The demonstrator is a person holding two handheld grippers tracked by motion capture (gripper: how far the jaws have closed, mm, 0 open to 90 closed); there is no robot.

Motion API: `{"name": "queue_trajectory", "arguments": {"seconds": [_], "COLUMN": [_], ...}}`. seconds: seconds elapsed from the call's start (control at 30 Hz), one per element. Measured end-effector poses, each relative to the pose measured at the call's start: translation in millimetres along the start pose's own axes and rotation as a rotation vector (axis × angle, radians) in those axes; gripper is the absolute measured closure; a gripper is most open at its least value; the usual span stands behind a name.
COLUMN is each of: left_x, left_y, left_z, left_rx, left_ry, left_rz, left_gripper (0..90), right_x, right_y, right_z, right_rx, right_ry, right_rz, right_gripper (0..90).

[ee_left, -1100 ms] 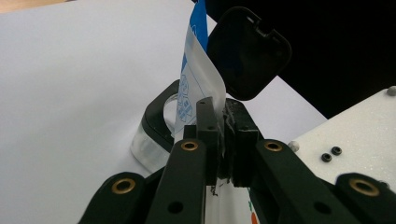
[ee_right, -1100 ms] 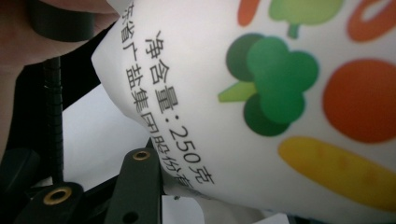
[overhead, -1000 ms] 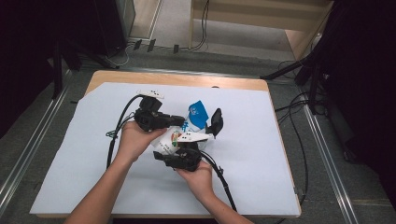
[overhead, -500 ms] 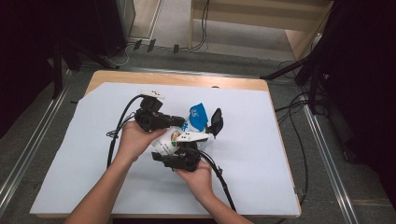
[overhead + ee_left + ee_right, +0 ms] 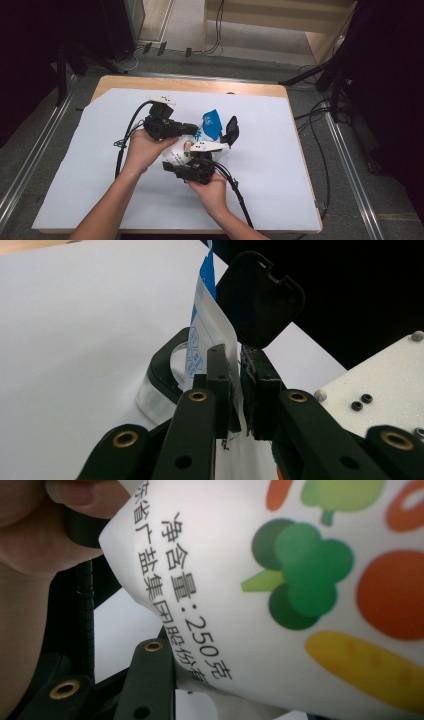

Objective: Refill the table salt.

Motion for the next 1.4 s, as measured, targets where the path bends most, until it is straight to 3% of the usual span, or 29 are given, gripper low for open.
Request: {"name": "queue_trajectory", "arguments": {"seconds": [0.17, 0.33, 0.5, 0.63, 0.8, 0.93, 1.4], "left_x": [1.6, 1.3, 0.7, -0.1, 1.3, 0.6, 2.6], "left_y": [0.0, -1.3, -1.3, -0.6, 2.4, 2.7, 2.1], "left_z": [-0.1, -0.5, 0.0, 0.6, 2.1, 2.0, -1.2], "left_rx": [0.007, 0.019, 0.017, 0.010, -0.006, -0.005, 0.013], "left_ry": [0.000, -0.002, 0.004, -0.001, -0.003, -0.012, -0.008], "left_rz": [0.001, 0.010, 0.006, 0.005, 0.011, 0.025, 0.010], "left_gripper": [82.6, 86.0, 86.2, 85.9, 86.3, 88.0, 84.9], "right_x": [1.8, 2.5, 1.4, 0.3, 1.1, 1.3, -0.3], "right_y": [-0.5, -2.6, -2.7, -1.7, -0.3, -1.7, -1.7], "right_z": [0.9, 0.4, 0.1, 0.5, 0.0, -2.3, -2.6], "right_rx": [0.000, 0.024, 0.034, 0.026, -0.013, -0.009, -0.001], "right_ry": [-0.013, 0.023, 0.046, 0.040, -0.001, -0.010, -0.009], "right_rz": [0.014, -0.009, -0.031, -0.041, -0.020, -0.017, -0.026], "right_gripper": [61.3, 57.0, 59.5, 62.1, 63.9, 64.0, 64.4]}}
Point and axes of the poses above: each handheld gripper's, and its own axes: y roughly backward along the jaws, z roughly out of its top, x roughly to its left, the point moved 6 cm from there along -y, roughly forward along the jaws, and after that the axes turned 2 degrees about z, right-handed, at the moved point
